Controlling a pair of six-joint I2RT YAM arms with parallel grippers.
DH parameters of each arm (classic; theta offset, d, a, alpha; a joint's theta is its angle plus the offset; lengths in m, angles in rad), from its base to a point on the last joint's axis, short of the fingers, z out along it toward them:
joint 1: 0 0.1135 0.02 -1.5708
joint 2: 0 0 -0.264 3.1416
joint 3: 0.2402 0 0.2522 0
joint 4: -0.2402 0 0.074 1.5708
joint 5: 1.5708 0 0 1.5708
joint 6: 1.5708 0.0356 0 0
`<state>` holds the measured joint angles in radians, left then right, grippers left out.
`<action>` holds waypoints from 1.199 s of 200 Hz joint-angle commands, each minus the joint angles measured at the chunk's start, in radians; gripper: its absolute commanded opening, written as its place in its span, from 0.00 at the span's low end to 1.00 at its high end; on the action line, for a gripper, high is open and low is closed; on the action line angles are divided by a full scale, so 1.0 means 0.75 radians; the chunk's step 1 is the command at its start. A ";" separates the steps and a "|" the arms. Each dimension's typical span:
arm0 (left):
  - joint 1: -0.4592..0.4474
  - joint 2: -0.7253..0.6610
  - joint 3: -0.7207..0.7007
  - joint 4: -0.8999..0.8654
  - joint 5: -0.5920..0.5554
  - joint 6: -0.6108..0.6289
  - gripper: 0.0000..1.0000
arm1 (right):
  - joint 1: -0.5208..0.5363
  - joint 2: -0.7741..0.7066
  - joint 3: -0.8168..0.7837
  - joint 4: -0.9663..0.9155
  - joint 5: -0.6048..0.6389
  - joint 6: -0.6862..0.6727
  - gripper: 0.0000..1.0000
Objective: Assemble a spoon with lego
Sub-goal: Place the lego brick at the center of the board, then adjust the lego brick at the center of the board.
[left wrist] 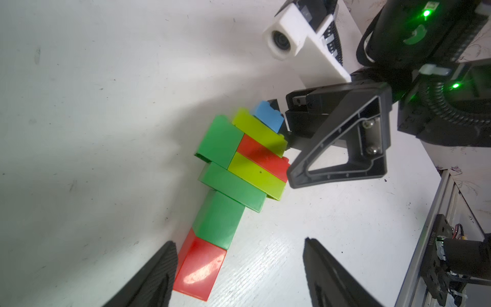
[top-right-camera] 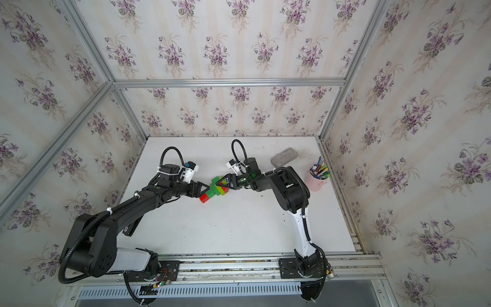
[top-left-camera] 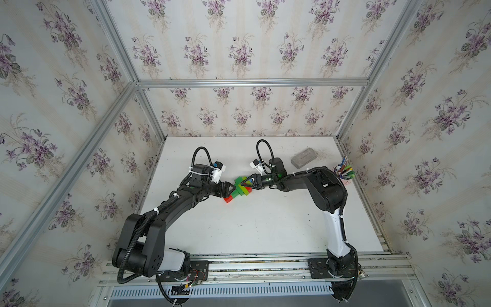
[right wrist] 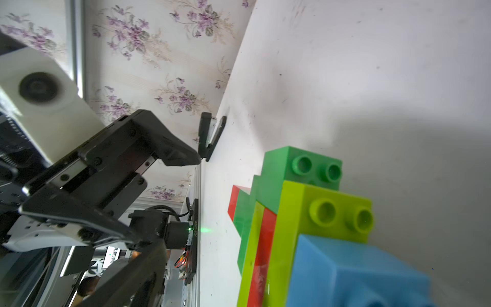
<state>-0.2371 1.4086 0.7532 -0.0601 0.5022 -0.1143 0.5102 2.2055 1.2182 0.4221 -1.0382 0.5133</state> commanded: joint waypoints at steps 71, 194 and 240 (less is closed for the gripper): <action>-0.001 0.070 0.015 0.015 0.022 -0.021 0.79 | -0.051 -0.038 0.105 -0.760 0.346 -0.257 1.00; -0.003 0.352 0.136 0.123 0.122 -0.046 0.88 | -0.190 -0.214 0.140 -0.988 0.552 -0.385 1.00; -0.062 0.418 0.171 0.095 0.192 -0.048 0.94 | -0.220 -0.388 0.130 -0.992 0.585 -0.388 1.00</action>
<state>-0.2600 1.7100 0.8783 0.0147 0.6014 -0.1478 0.3546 1.9789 1.3106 -0.3046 -0.6376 0.2371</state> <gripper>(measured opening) 0.943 0.997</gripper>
